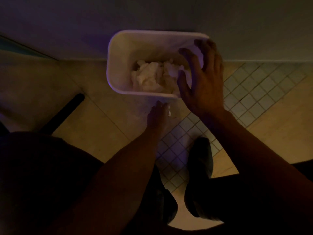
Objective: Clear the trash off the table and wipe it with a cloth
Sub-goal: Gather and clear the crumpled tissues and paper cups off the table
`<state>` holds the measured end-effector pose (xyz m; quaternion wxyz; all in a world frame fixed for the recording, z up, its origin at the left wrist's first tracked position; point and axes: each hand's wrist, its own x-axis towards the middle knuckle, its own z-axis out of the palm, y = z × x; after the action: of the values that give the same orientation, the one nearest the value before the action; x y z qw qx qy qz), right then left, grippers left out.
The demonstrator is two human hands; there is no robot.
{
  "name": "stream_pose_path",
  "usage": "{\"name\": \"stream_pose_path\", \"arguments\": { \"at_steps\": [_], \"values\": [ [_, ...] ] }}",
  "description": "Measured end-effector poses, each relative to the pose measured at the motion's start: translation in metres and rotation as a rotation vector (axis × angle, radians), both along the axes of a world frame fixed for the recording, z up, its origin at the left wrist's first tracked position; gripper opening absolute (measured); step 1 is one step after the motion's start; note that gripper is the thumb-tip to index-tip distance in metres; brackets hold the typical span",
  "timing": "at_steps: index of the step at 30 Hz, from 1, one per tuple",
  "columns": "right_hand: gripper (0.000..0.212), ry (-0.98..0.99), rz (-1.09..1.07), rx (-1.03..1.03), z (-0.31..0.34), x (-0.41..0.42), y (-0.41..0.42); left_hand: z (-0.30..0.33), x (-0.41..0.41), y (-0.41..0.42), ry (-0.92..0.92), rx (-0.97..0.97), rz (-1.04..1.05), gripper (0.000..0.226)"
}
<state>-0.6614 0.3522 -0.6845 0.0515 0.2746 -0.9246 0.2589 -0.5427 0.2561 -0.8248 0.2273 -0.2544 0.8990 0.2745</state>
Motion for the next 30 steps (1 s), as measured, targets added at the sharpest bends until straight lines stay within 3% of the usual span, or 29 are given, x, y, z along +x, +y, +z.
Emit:
{"name": "stream_pose_path", "arguments": {
  "at_steps": [3,8,17,20,25,30],
  "values": [
    [0.048,0.017,-0.018,-0.006,-0.003,0.0,-0.001,-0.004,-0.002,-0.001,-0.003,0.029,-0.009,0.015],
    [0.053,-0.018,-0.027,0.04,-0.007,0.0,-0.001,0.006,0.001,0.0,0.013,0.034,-0.014,0.018],
    [0.057,-0.061,-0.006,0.11,-0.006,-0.002,0.0,0.118,0.016,0.006,0.11,0.031,-0.08,0.017],
    [0.059,-0.086,0.016,0.146,-0.005,-0.004,0.003,0.171,0.011,-0.004,0.219,0.058,0.04,0.014],
    [0.06,-0.116,0.028,0.19,-0.004,-0.003,0.001,0.225,-0.005,-0.039,0.575,0.038,0.235,0.016],
    [0.056,-0.146,0.017,0.197,-0.002,-0.003,0.001,0.215,-0.049,-0.062,0.589,-0.109,0.244,0.013]
  ]
}}
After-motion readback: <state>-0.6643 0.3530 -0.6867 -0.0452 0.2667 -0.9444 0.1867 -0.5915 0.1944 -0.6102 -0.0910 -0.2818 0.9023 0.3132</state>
